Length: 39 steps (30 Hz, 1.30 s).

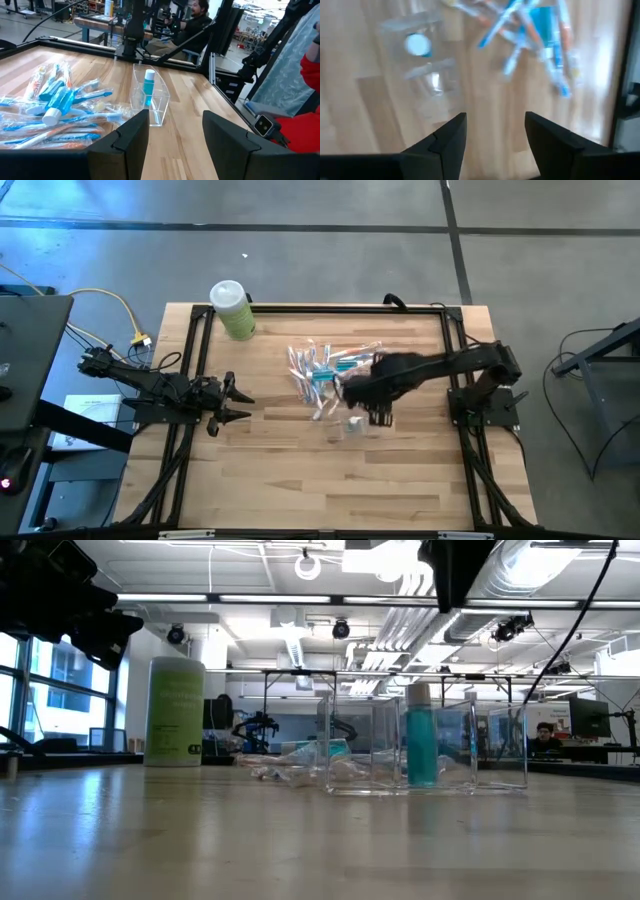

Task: Pick & Place toothbrushing station
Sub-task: Put the orange toothbrush into the transparent organizer

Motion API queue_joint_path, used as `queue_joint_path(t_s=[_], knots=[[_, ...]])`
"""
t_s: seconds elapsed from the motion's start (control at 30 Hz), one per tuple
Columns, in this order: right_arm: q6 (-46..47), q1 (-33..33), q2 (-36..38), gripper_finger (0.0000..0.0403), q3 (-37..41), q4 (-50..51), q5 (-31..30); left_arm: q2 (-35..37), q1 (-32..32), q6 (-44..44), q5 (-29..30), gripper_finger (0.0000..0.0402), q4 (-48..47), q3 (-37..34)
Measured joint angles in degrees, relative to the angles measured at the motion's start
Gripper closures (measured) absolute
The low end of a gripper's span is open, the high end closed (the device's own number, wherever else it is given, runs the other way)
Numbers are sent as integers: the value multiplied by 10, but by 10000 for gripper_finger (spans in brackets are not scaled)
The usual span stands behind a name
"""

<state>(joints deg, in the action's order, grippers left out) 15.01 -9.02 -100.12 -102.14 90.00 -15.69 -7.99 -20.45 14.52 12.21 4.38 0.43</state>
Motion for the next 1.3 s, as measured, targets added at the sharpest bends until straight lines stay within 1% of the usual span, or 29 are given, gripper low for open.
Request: queue_joint_path(t_s=[0.17,0.27,0.33,0.4,0.53,0.63,0.73,0.87,0.93,1.03,1.13,1.3], knots=[[-36,59,37,209,1,-1,-36,0,0,1,0,221,0,0],[-78,111,64,209,0,-24,-34,0,0,1,0,221,0,0],[-109,153,77,209,0,-51,-15,0,0,1,0,221,0,0],[-144,193,80,209,0,-81,19,0,0,1,0,221,0,0],[-201,270,80,216,10,-135,126,0,0,1,0,221,0,0],[-243,313,82,226,60,-189,181,0,0,1,0,221,0,0],[-260,344,80,238,130,-246,208,0,0,1,0,221,0,0],[-290,370,80,250,234,-320,251,0,0,-10,0,221,0,0],[-307,379,79,255,279,-359,255,0,0,-10,3,221,0,0],[-321,387,80,258,330,-426,235,0,0,-12,18,221,0,0],[-333,389,80,257,364,-487,234,0,0,-17,30,221,0,0],[-348,387,80,255,411,-567,225,0,1,-17,31,221,0,0]])
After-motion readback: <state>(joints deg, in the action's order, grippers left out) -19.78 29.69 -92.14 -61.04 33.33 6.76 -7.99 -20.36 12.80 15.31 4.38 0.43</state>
